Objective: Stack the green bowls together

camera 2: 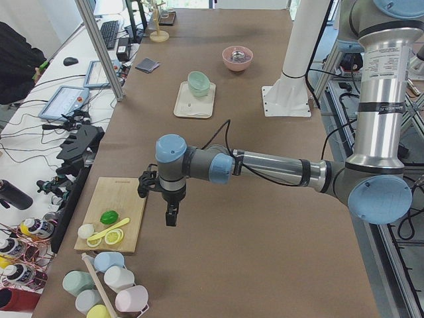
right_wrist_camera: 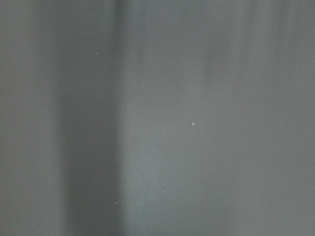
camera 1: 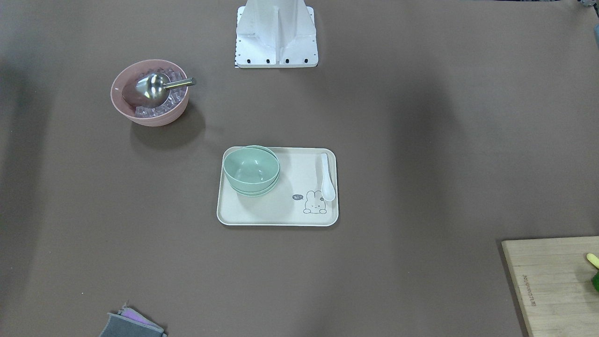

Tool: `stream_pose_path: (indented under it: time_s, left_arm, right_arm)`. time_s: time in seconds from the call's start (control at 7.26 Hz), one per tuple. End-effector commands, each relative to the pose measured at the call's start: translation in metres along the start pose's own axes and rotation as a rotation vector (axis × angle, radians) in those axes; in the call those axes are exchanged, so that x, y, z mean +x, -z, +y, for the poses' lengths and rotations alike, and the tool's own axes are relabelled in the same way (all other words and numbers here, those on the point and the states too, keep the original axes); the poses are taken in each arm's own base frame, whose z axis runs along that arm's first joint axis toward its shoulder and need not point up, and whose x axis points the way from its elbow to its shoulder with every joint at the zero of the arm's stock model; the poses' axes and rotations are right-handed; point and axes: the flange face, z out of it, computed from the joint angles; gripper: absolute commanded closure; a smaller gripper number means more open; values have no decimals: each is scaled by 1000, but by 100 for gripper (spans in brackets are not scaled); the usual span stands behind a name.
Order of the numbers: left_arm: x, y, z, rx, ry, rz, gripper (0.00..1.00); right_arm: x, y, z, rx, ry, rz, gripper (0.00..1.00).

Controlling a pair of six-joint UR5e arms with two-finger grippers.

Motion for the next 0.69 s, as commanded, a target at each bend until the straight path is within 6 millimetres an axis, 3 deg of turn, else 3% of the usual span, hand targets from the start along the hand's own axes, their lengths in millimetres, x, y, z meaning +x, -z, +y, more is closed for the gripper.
stream_pose_path:
  time_s: [0.0,0.55]
  left_arm:
    - [-23,-3,14,-22,69,93,2]
    - [-24,-7,14,-29,72,100,2]
  right_arm:
    - [3,-2,1,0,-13,-18,0]
    - [-3,6,-7,40,4,-27,0]
